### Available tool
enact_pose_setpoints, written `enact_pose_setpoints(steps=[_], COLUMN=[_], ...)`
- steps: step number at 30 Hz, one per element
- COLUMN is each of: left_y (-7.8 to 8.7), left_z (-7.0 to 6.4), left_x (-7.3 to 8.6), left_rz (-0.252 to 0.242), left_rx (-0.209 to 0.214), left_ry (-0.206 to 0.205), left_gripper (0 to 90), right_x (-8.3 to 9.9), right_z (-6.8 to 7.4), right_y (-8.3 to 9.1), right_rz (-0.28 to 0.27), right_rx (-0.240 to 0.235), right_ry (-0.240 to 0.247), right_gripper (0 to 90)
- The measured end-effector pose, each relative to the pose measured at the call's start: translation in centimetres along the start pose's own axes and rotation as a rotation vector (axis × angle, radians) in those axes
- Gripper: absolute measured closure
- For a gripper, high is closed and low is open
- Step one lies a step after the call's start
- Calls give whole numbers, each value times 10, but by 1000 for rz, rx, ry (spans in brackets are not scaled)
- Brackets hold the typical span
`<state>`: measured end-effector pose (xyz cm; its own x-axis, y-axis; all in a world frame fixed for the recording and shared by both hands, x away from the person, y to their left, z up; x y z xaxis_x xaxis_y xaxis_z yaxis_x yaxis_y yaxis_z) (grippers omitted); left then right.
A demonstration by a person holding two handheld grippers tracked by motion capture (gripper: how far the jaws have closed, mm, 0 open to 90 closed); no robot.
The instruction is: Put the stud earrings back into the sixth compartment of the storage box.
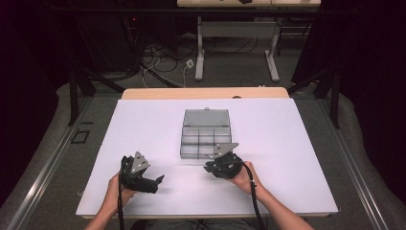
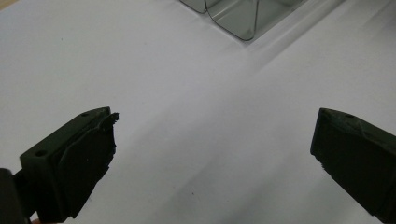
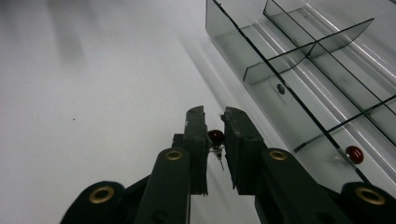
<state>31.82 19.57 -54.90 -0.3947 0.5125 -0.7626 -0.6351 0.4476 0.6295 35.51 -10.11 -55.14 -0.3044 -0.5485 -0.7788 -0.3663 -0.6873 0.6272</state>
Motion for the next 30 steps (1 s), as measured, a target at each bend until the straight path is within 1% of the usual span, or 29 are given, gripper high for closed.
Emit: enact_pose_setpoints(steps=[5, 6, 8, 10, 13, 20, 22, 30], left_y=[0, 0, 0, 0, 0, 0, 0, 0], left_z=[0, 0, 0, 0, 0, 0, 0, 0], left_x=[0, 0, 0, 0, 0, 0, 0, 0], left_rz=[0, 1, 0, 1, 0, 0, 0, 0], left_rx=[0, 0, 0, 1, 0, 0, -1, 1], left_ry=[0, -1, -1, -1, -1, -1, -1, -1], left_gripper=[1, 1, 1, 1, 1, 0, 1, 0], right_x=[-1, -1, -1, -1, -1, -2, -2, -2], right_z=[-3, -3, -5, -5, -6, -8, -9, -11], right_y=[3, 4, 5, 6, 8, 10, 11, 14], right_rz=[-15, -17, -19, -24, -25, -36, -37, -51], right_rx=[12, 20, 19, 31, 29, 50, 47, 68], right_ry=[-2, -5, -7, -14, -13, -15, -16, -20], right_gripper=[797, 797, 797, 797, 797, 797, 797, 797])
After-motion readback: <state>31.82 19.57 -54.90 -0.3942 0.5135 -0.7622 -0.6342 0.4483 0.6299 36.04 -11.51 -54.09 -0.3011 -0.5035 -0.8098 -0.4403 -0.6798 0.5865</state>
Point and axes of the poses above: each handheld gripper's, and its own axes: y roughly backward along the jaws, x roughly out of its underside, z roughly to its left, the point moved 2 cm from there along -y, roughly forward along the jaws, and after that the axes turned 4 degrees about -z, right-handed, at the moved point
